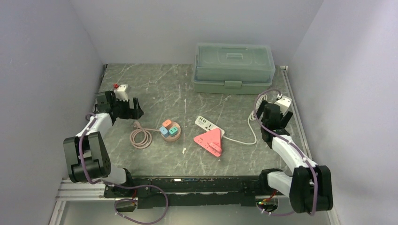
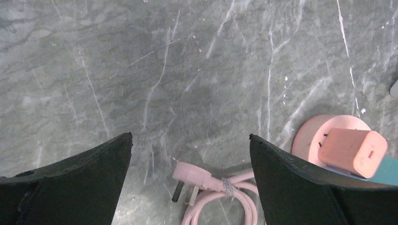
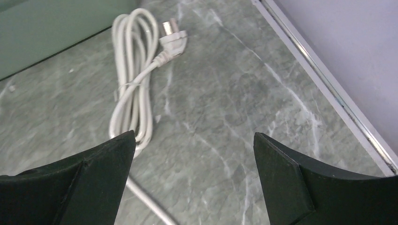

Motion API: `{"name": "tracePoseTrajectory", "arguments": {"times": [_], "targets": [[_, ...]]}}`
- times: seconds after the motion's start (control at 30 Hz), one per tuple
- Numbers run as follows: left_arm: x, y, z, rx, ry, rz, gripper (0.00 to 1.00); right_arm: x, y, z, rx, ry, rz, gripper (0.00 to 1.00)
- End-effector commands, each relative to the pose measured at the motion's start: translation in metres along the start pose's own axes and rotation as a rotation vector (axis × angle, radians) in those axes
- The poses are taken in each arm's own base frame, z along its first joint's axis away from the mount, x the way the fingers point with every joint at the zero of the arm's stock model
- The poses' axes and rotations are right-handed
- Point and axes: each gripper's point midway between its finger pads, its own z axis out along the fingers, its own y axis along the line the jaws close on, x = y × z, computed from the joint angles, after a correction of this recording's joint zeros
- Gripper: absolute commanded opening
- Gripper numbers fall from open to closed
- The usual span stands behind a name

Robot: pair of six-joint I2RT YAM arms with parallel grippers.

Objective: Insert the plug
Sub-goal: Reset both arms

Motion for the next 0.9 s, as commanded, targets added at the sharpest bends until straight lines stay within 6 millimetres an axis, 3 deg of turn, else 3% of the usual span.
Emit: {"name": "tracePoseTrajectory", "arguments": {"times": [0.0, 0.23, 0.37, 0.53, 0.6, 0.67, 0.7, 0.73, 0.77, 0.87], "targets": [[-0.022, 0.008, 0.015, -0.013, -0.181, 0.006, 1.0, -0.017, -0.006, 0.021, 0.019, -0.092, 0.143, 1.0], [-0.011, 0.014, 0.025, -0.054, -0.327, 0.03, 1.0, -0.008, -0.003, 0.038, -0.015, -0.159, 0.097, 1.0], [-0.021, 0.02, 0.02, -0.103, -0.453, 0.056, 1.0, -0.014, 0.006, 0.042, -0.064, -0.229, 0.107, 1.0], [-0.002, 0.025, 0.027, -0.139, -0.489, 0.059, 1.0, -0.007, 0.01, 0.052, -0.082, -0.265, 0.053, 1.0], [0.004, 0.018, 0.028, -0.137, -0.546, 0.103, 1.0, -0.008, 0.02, 0.05, -0.141, -0.296, 0.003, 1.0], [0.007, 0.02, 0.029, -0.162, -0.512, 0.091, 1.0, 0.003, 0.028, 0.047, -0.183, -0.308, -0.045, 1.0], [0.01, 0.025, 0.035, -0.178, -0.464, 0.069, 1.0, -0.005, 0.027, 0.045, -0.171, -0.356, -0.028, 1.0], [0.006, 0.029, 0.042, -0.183, -0.451, 0.056, 1.0, 0.004, 0.027, 0.05, -0.16, -0.293, -0.022, 1.0], [0.002, 0.031, 0.045, -0.204, -0.45, 0.058, 1.0, 0.0, 0.028, 0.051, -0.171, -0.306, -0.008, 1.0], [0.007, 0.026, 0.049, -0.223, -0.415, 0.091, 1.0, 0.001, 0.027, 0.052, -0.175, -0.295, -0.007, 1.0]]}}
